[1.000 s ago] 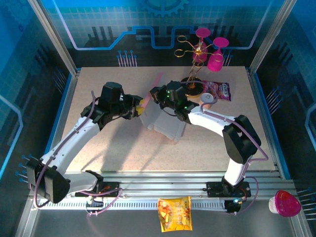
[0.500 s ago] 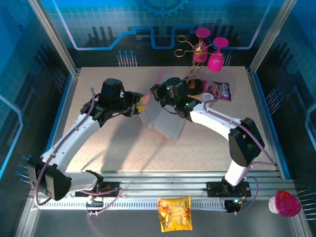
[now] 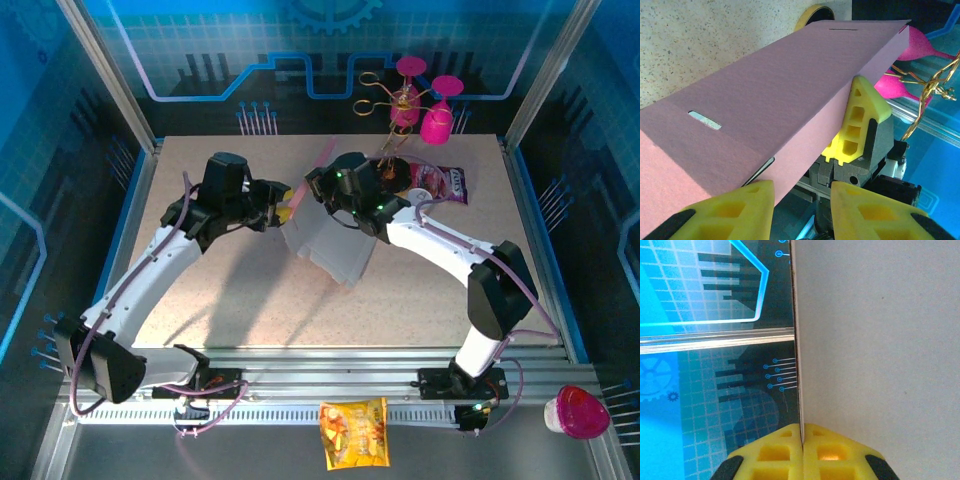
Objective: Fold the paper box
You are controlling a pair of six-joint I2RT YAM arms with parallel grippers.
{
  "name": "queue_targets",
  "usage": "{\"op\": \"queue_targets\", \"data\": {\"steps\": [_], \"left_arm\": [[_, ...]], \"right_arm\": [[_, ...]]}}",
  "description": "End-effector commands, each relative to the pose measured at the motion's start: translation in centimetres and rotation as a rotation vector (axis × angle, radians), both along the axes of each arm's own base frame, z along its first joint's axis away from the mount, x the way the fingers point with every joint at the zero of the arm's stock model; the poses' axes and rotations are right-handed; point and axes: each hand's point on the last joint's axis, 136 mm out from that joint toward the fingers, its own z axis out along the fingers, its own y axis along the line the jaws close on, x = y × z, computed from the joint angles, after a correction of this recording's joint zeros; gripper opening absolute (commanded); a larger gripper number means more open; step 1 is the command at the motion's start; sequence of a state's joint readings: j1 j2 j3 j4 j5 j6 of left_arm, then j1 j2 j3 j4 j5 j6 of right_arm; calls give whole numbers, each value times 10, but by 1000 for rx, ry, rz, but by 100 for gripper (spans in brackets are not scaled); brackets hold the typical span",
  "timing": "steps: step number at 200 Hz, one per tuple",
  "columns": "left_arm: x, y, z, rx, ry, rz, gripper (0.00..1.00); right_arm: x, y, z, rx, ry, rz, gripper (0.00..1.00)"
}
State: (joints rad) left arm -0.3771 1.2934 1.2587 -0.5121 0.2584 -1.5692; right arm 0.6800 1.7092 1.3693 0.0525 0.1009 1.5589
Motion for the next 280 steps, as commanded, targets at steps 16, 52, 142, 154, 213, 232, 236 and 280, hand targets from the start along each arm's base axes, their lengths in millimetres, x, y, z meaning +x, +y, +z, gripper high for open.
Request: {"op": "queue_targets", "data": {"steps": [16,52,142,154,213,232,236,280], "left_arm": [[-5,-8,13,-18,6,-34,37],[-6,-8,17,-19,10,-33,39],[-7,-10,33,-25,2,-47,43],[-8,-9,35,-24,1,-44,43],[-11,-7,33,-18,18,-38,43],[-9,-8,29,-21,23,-34,43],[-8,-9,29,-23,23,-34,43],[-4,-14,28,-19,28,-48,43]], "right_arm": [[-7,-3,51,31,-81,-25,0],[-6,-6,59,18,-102,-37,0],[-4,-12,61,-16,-119,-58,0],[-4,-13,62,-21,-123,-60,0],[-2,-14,62,-16,-120,-63,0],[-2,-13,62,-11,-119,-60,0],[-2,-13,62,-11,-118,-60,0],[-3,-13,62,1,-107,-64,0]]}}
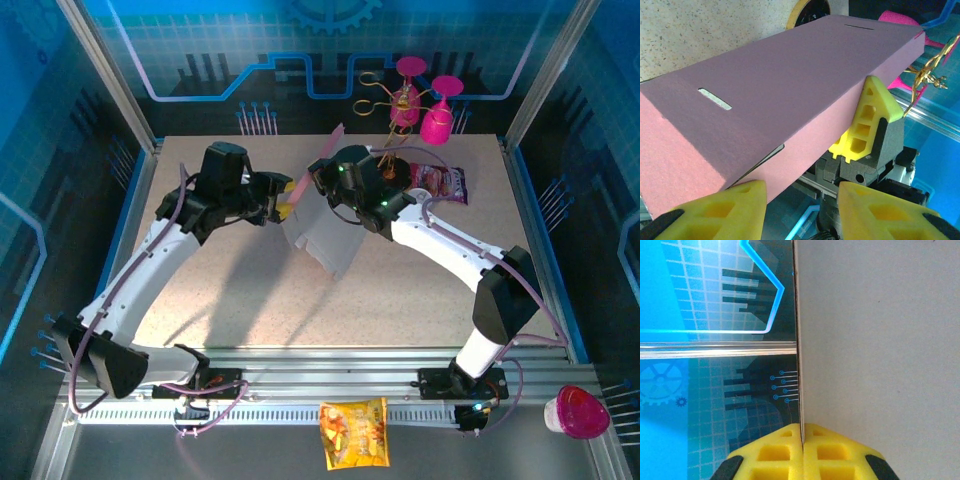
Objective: Fold the paper box
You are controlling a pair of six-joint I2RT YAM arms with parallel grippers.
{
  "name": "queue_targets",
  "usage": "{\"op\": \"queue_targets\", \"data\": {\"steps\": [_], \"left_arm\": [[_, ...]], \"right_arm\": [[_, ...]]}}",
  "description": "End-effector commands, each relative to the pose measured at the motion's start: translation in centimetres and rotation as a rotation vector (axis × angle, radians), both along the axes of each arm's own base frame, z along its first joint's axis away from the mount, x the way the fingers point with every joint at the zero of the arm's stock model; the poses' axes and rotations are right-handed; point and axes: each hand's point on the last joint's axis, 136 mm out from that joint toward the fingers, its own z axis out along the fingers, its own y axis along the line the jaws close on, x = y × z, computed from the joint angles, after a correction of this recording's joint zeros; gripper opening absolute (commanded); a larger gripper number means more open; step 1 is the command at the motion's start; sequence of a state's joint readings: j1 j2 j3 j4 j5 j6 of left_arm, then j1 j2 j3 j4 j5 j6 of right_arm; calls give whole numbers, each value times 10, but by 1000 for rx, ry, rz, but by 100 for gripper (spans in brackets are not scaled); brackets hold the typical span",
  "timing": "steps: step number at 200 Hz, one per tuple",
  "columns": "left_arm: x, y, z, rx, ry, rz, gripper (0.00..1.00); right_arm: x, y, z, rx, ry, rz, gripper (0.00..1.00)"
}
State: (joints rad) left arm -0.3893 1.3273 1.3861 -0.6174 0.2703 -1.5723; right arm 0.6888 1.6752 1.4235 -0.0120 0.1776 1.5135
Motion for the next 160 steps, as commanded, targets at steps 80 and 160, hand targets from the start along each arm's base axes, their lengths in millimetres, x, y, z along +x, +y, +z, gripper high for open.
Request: {"op": "queue_targets", "data": {"steps": [80,160], "left_arm": [[-1,-7,6,13,13,-28,43],[-8,-4,6,11,22,-20,44]], "right_arm": [[-5,-8,39,33,-8,-36,0],[-5,-12,32,18,15,-47,0]]}}
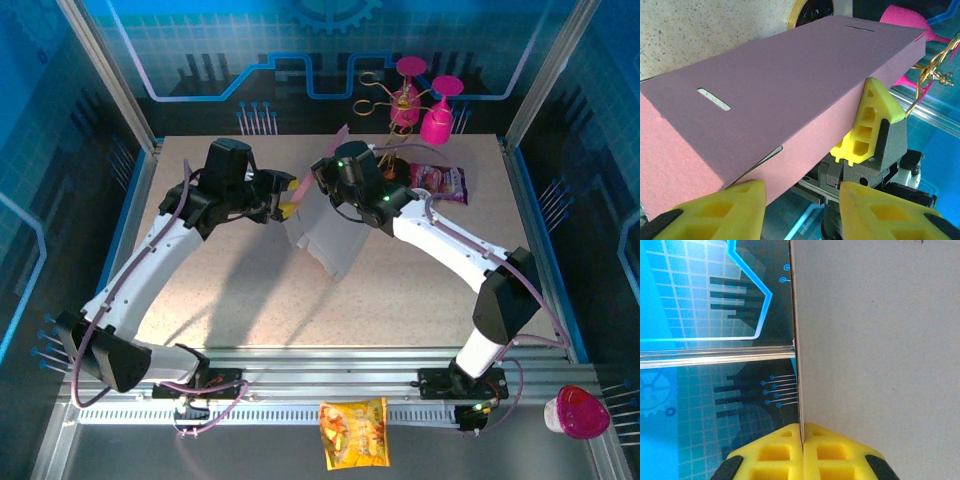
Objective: Fold the paper box
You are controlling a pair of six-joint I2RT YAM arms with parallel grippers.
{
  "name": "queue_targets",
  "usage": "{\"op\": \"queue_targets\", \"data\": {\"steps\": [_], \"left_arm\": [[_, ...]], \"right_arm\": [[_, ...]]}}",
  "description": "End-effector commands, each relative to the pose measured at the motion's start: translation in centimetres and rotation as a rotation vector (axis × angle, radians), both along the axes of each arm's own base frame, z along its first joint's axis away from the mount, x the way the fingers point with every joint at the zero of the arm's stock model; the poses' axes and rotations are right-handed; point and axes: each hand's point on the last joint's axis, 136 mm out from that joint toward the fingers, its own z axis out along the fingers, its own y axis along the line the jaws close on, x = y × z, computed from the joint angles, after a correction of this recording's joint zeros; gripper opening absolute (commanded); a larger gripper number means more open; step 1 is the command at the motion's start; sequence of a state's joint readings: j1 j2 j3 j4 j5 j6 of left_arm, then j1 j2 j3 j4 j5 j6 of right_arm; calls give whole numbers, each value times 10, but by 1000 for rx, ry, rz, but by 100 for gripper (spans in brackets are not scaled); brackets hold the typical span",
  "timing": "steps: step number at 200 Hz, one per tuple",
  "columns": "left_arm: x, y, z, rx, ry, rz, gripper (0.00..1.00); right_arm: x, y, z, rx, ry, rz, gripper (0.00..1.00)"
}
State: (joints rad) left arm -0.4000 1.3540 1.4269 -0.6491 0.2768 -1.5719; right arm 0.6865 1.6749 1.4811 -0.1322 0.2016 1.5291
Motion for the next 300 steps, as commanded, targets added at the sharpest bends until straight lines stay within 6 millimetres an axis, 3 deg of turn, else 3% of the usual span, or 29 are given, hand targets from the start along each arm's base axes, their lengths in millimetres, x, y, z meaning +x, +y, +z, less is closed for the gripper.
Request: {"op": "queue_targets", "data": {"steps": [1,116,178,261,280,300], "left_arm": [[-8,1,4,8,5,-3,44],[-16,0,0,18,24,1,45],[-3,-8,-16,29,35,18,45],[13,-22,-21,33,22,14,44],[14,-18,-12,49,-12,17,44],[12,-4,15,150,-94,4,46]], "right_arm": [[-3,-4,31,51,-36,-18,0],[-3,-13,23,65,-14,-37,0],[-10,-11,27,80,29,-35,0],[-19,-9,28,114,88,-51,0],[-19,-12,27,92,94,-60,0],[-20,-19,23,72,107,-85,0]]}}
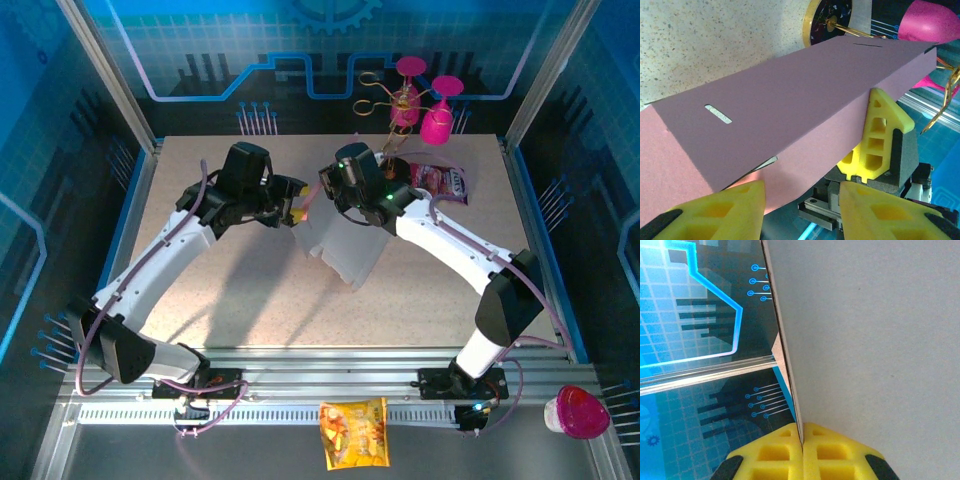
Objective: Fold the paper box
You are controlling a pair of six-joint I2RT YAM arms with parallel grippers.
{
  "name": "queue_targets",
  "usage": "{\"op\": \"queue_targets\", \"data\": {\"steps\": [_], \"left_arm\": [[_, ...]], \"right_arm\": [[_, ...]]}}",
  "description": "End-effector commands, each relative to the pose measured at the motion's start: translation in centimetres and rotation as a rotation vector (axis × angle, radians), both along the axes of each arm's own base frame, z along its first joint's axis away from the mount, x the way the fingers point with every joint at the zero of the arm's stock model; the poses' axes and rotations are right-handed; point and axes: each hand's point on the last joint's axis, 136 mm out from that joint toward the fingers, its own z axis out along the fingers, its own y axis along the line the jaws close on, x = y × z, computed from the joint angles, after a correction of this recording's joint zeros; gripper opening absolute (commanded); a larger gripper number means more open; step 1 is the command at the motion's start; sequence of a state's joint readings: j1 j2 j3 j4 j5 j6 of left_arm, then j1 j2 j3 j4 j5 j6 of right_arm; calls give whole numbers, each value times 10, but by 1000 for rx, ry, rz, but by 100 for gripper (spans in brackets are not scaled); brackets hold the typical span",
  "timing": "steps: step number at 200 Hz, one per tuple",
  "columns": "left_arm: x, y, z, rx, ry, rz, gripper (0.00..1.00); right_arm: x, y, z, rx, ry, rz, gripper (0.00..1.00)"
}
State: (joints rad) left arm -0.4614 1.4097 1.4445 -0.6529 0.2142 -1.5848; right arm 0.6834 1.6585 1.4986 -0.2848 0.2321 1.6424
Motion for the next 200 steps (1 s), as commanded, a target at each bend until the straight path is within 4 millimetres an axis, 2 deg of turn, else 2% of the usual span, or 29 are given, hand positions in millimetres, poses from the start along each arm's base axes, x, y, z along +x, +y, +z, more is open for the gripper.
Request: {"op": "queue_targets", "data": {"steps": [1,17,42,61,72,92,112,130,143,164,176,200], "left_arm": [[9,14,34,109,-131,5,46],[4,25,55,201,-202,-29,46],[1,17,71,214,-286,-173,43],[-5,29,89,429,-396,-330,36],[-10,33,89,563,-437,-455,25],[-15,34,67,729,-450,-661,7],[-19,27,56,870,-513,-793,3],[-21,17,57,983,-583,-861,9],[-24,10,58,1087,-624,-902,27],[-27,0,55,1252,-676,-952,42],[-26,-3,52,1315,-683,-966,47],[-22,-8,43,1408,-681,-1010,49]], "right_arm": [[-10,-2,39,68,-32,-9,0],[-9,-6,39,58,-26,-27,0],[-8,-12,39,36,-11,-41,0],[-8,-19,35,11,27,-53,0],[-9,-22,32,0,43,-61,0],[-9,-27,26,-15,74,-67,0],[-8,-29,21,-27,99,-68,0],[-7,-32,16,-35,120,-78,0],[-5,-33,13,-35,135,-85,0],[-4,-34,6,-40,172,-88,0],[-3,-36,4,-43,184,-96,0],[-3,-38,0,-53,219,-107,0]]}}
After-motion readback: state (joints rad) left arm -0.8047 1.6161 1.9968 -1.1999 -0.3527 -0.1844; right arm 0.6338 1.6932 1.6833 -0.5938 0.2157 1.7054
